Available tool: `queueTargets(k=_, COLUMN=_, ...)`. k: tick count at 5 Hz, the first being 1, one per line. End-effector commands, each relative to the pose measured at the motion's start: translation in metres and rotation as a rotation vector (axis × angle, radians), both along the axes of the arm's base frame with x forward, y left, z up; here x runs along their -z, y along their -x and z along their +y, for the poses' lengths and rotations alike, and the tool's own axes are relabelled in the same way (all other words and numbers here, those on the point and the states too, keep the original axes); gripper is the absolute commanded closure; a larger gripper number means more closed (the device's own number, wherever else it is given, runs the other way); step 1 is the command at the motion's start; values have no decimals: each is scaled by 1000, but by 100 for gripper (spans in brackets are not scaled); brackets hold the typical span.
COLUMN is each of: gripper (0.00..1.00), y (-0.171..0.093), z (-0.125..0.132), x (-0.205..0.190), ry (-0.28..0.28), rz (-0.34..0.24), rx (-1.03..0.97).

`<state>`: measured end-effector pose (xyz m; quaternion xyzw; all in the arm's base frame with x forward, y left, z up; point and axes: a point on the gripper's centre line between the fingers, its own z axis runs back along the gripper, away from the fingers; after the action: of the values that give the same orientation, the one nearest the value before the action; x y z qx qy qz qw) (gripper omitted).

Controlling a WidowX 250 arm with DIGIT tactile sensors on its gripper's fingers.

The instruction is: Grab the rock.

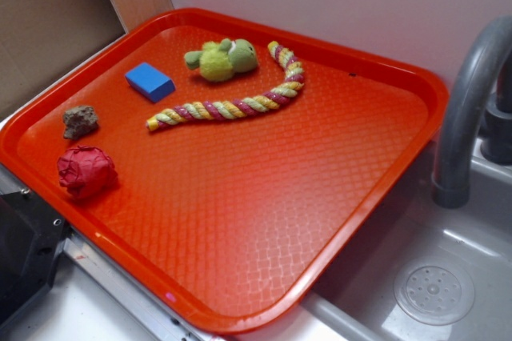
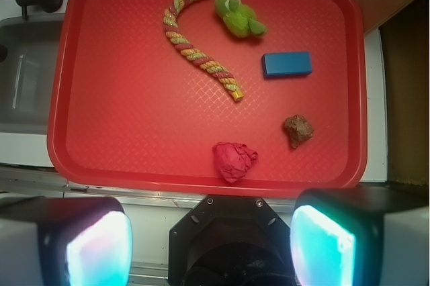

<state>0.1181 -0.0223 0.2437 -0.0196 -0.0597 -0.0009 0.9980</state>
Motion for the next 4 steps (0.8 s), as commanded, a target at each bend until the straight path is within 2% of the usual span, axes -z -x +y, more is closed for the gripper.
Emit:
queueTargets(k=1, gripper=0, y=0, z=0, x=0, ry=0, rz=0, rx=0)
queueTargets(k=2, gripper=0, y=-12, z=19, x=15, ry=46, rz=-77, rx=174)
queueTargets(k=3, gripper=0, y=-26, z=41, x=30, ry=96, rz=-126, rx=314)
queueTargets(k=4, gripper=0, y=-40, z=67, x=49, ry=66, rz=-149, rx=403)
